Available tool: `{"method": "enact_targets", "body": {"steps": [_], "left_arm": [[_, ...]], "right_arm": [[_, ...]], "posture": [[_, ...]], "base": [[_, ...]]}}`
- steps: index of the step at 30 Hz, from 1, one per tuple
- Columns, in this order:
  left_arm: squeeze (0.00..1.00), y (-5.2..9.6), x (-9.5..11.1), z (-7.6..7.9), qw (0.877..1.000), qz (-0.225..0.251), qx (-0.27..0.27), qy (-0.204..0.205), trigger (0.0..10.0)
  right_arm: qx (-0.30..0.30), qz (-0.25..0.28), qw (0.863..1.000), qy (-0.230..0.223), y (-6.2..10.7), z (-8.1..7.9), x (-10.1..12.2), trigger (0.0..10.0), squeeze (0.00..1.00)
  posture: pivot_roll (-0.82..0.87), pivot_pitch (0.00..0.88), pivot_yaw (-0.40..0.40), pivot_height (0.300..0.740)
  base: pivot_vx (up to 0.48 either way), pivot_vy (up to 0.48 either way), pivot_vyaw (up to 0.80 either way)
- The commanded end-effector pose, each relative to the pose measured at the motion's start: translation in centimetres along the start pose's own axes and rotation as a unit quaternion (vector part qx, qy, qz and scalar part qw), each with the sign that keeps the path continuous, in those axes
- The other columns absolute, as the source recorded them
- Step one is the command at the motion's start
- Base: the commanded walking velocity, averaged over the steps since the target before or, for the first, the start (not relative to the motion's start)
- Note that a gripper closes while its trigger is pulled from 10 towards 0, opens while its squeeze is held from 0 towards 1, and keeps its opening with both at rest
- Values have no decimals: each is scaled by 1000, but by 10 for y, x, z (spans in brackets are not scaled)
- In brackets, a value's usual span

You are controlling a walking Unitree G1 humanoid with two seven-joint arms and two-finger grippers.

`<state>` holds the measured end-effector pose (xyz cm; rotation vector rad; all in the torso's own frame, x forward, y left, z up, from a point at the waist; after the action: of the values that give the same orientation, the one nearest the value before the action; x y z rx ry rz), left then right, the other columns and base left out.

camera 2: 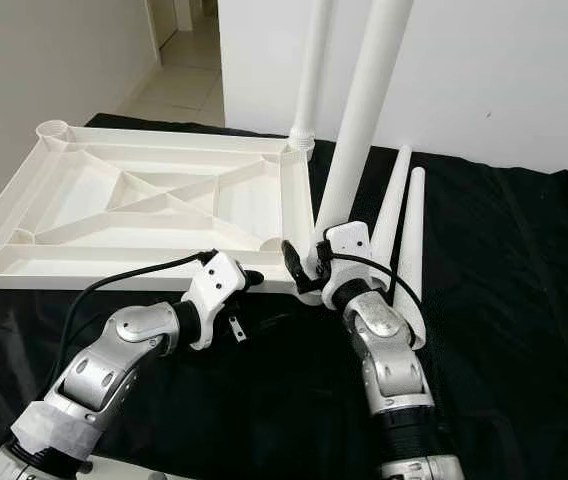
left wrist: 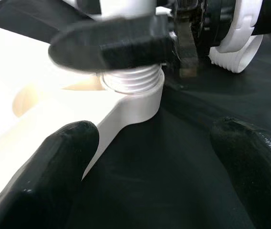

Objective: Building children table

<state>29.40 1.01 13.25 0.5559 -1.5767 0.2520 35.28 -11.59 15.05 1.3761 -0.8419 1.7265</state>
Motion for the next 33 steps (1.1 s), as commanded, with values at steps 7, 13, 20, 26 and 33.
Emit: {"method": "enact_targets", "body": {"steps": [7,13,20,26,33], "left_arm": [[0,0,0,4,1000,-3,-6,2,10000],[0,1,0,3,1000,-3,-5,1,10000],[0,1,0,3,1000,-5,-8,0,10000],[0,1,0,4,1000,-4,-10,0,10000],[0,0,0,5,1000,-3,-13,1,10000]], "right_arm": [[105,-10,993,43,-6,-8,-9,10000,0],[136,-18,989,46,-7,-8,-16,0,0],[141,-16,989,49,-5,-4,-21,0,0],[135,-17,990,37,-2,-2,-24,0,0],[57,-23,998,22,-1,9,-25,10000,0]], "posture": [[-27,29,-7,740],[-24,28,-4,740],[-27,27,1,740],[-35,28,5,740],[-37,28,-6,740]], "base": [[0,0,0],[0,0,0],[0,0,0],[0,0,0],[0,0,0]]}}
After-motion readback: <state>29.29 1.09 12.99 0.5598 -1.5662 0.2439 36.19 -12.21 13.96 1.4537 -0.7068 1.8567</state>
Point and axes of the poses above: a point about 5 cm out from each wrist's last joint towards the gripper, its own y axis pointing back from the gripper into the wrist, its own x axis along the axis of the wrist's last joint, z = x × y, the point moved 5 cm from there along -y, pointing out of the wrist towards the gripper, and after that the axes turned 3 degrees about y, right-handed, at the moved point
